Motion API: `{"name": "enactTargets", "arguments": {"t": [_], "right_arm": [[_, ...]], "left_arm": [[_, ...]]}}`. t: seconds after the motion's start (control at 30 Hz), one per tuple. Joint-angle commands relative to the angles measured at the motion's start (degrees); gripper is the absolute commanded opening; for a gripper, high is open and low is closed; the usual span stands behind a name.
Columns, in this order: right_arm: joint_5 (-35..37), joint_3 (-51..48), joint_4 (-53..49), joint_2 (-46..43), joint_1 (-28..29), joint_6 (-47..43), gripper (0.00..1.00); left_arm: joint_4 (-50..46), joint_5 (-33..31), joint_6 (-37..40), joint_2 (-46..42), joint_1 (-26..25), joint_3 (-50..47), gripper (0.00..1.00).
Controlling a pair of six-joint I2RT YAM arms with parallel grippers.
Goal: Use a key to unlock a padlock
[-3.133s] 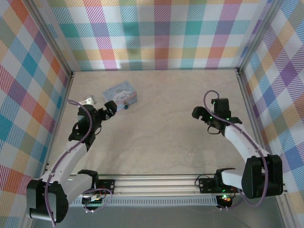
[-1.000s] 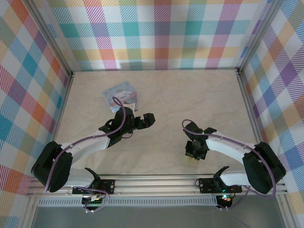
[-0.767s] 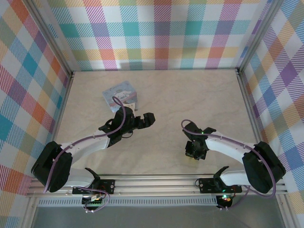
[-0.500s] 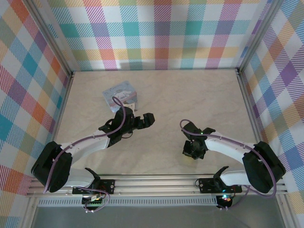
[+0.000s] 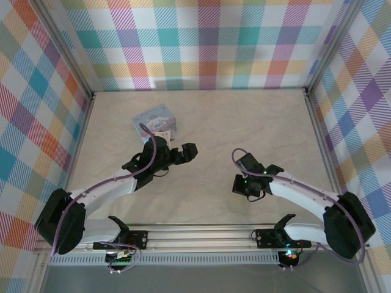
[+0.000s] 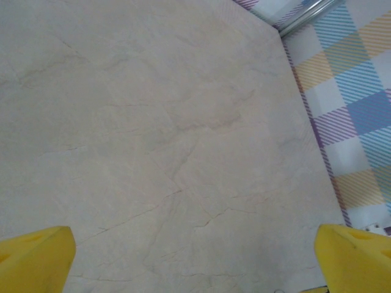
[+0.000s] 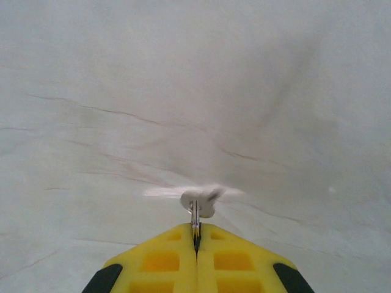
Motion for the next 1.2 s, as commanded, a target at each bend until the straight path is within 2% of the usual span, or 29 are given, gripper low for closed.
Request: {"name": "enactTargets", "arguments": {"t": [0.0, 0.17, 0.3, 0.47, 0.67, 0.8, 0.97, 1.17], "right_arm": [[-2.9, 1.2, 11.8, -5.1, 0.5, -7.4, 0.0], [-6.8, 2.7, 23.0, -8.1, 0.5, -12.8, 0.0], [-10.7, 6.5, 26.2, -6.8, 0.4, -16.9, 0.0], [-12.5, 9.4, 30.3, -5.0, 0.5, -21.6, 0.0], [-15.5, 11.6, 36.1, -0.5, 0.5, -23.3, 0.0], [-16.3, 12.5, 39.0, 2.8, 0.5, -23.3, 0.0], [-17.3, 13.8, 41.5, 6.2, 0.7, -23.4, 0.0], [-17.7, 15.3, 42.0, 9.5, 0.8, -23.5, 0.0]], "left_arm": [[4.8, 4.7, -2.7, -1.4, 0.9, 0.5, 1.0], [10.8, 10.7, -6.1, 0.0, 0.9, 1.7, 0.98], [13.2, 13.7, -12.9, 2.3, 0.9, 3.7, 0.97], [16.4, 17.8, -30.1, 7.3, 1.9, 5.9, 0.92], [31.2, 19.9, -49.1, 12.2, 2.4, 2.6, 0.88], [38.3, 19.2, -57.5, 14.5, 2.3, 0.9, 0.87], [45.0, 18.7, -63.8, 17.3, 1.7, -0.8, 0.86], [49.0, 17.8, -66.9, 19.3, 1.3, -1.8, 0.82]]}}
